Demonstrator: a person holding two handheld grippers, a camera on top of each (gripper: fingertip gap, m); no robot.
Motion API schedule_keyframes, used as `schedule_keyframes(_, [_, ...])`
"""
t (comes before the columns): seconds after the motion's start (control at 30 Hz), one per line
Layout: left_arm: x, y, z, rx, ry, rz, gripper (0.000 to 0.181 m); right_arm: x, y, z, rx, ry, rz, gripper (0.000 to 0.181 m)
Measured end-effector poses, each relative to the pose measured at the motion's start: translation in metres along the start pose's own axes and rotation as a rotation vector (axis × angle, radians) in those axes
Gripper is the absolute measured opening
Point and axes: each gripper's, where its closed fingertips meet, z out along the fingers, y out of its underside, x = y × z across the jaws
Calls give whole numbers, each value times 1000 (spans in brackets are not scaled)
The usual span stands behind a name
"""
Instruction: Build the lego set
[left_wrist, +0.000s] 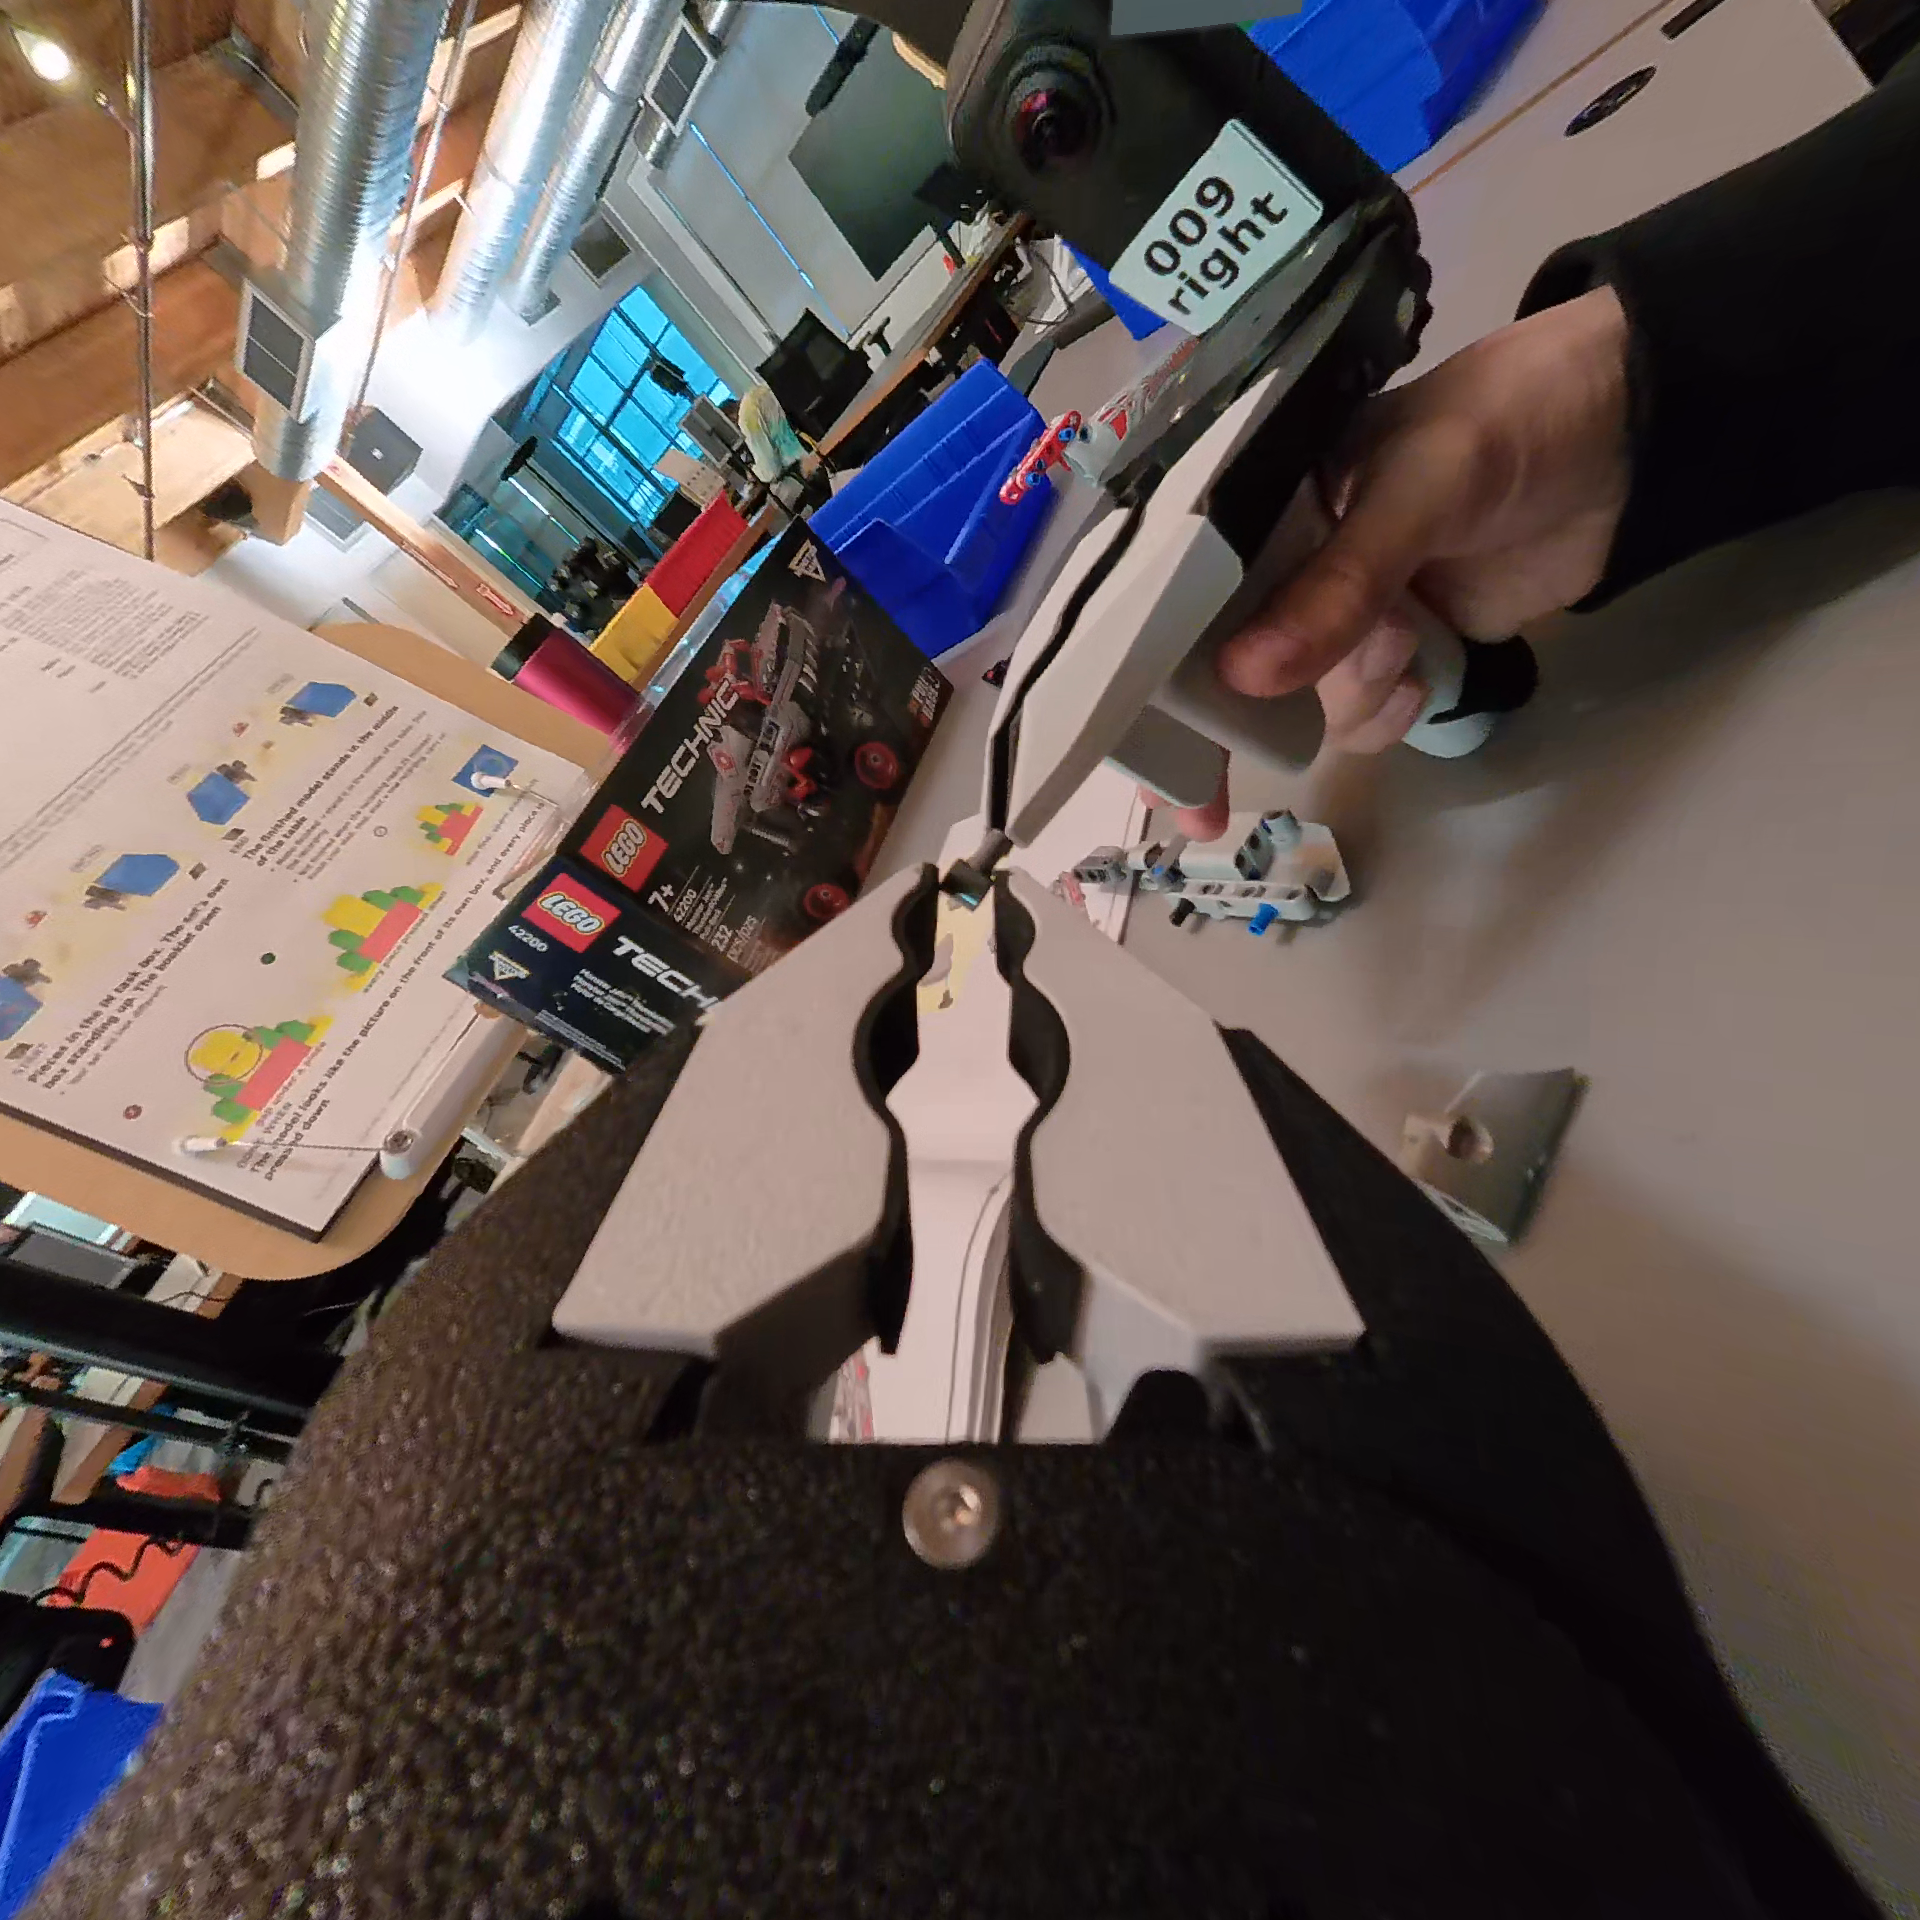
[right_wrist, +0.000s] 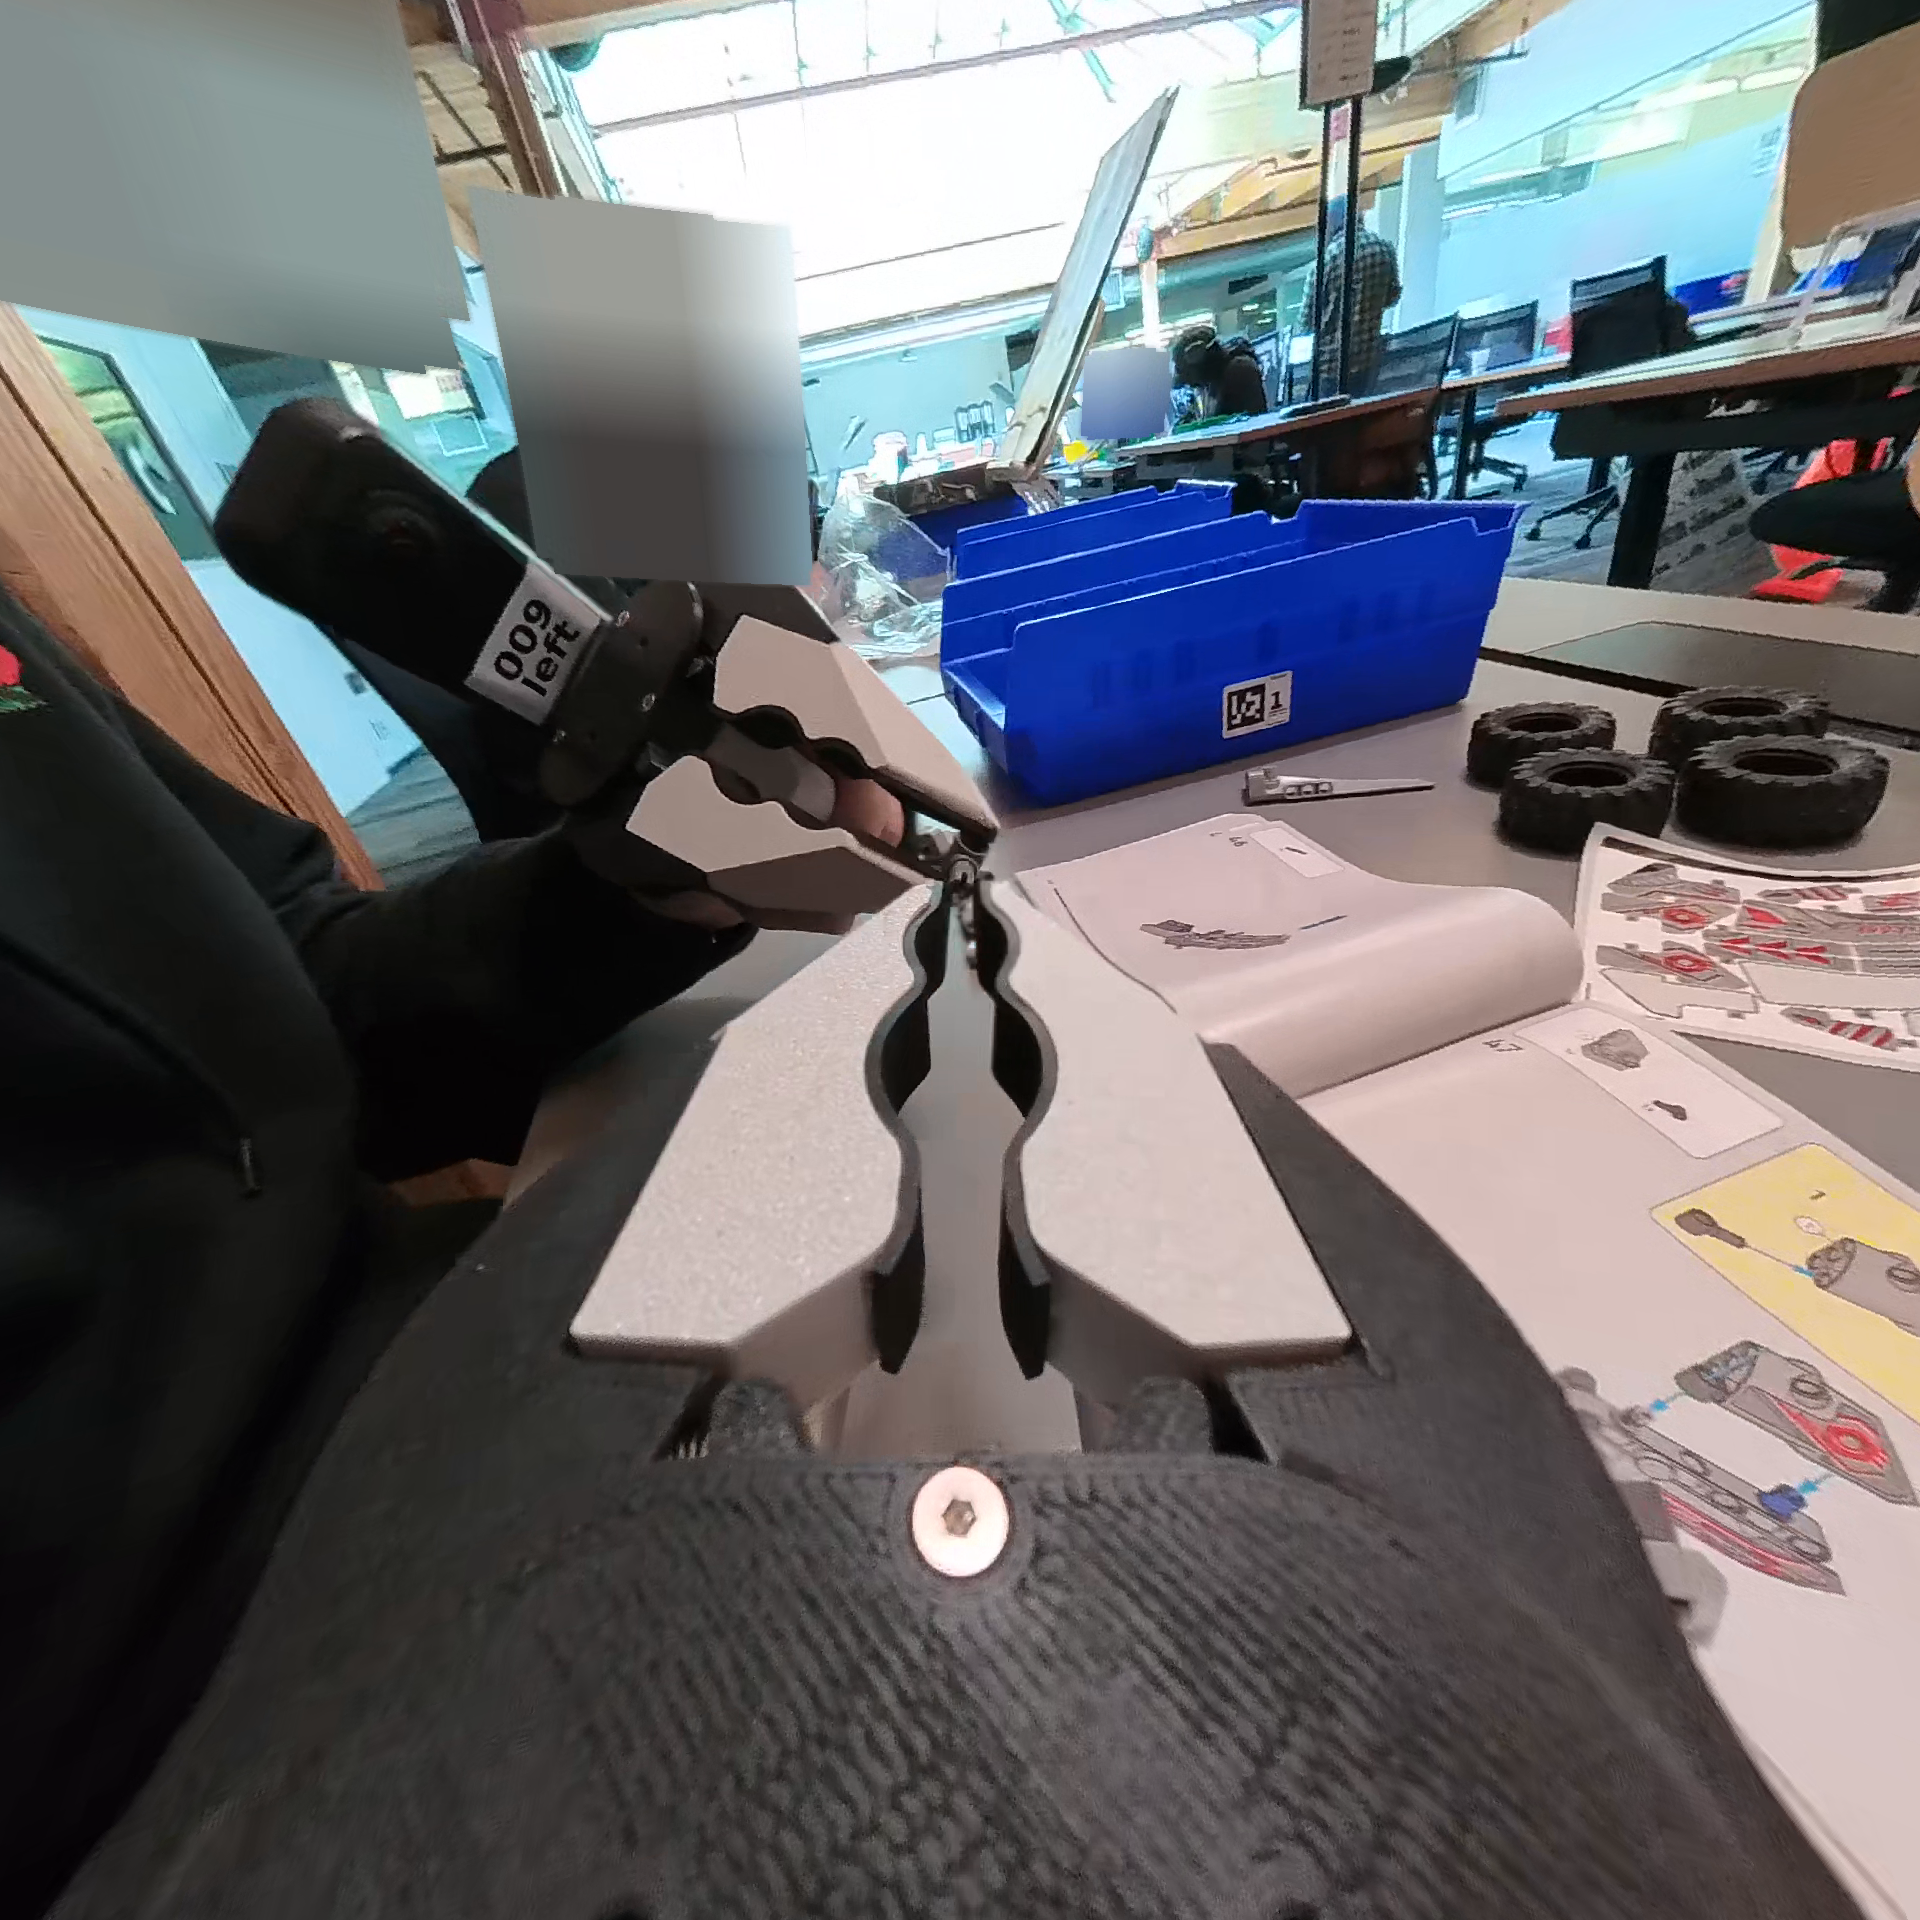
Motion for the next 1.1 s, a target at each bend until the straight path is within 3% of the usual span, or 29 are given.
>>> schedule_keyframes(0.03, [-1,-1,0,3,-6,7,8,0,-1,0,7,-2,10,3])
schedule_keyframes(0.33, [-1,-1,-1,0,-16,34,8,-2,-6,0,52,-33,77,8])
schedule_keyframes(0.67, [3,-3,-1,12,6,20,8,-4,-1,1,4,-8,-20,3])
schedule_keyframes(0.77, [9,-4,-5,37,103,-122,11,-6,1,1,-19,-9,-82,3])
schedule_keyframes(0.87, [11,-8,-11,115,218,-387,15,-16,0,2,-16,-48,-135,3])
schedule_keyframes(1.03, [3,-30,-24,342,315,-651,3,-25,-6,3,17,-68,-201,3])
schedule_keyframes(1.1, [4,-33,-25,373,344,-695,1,-28,-11,3,47,-86,-190,3])
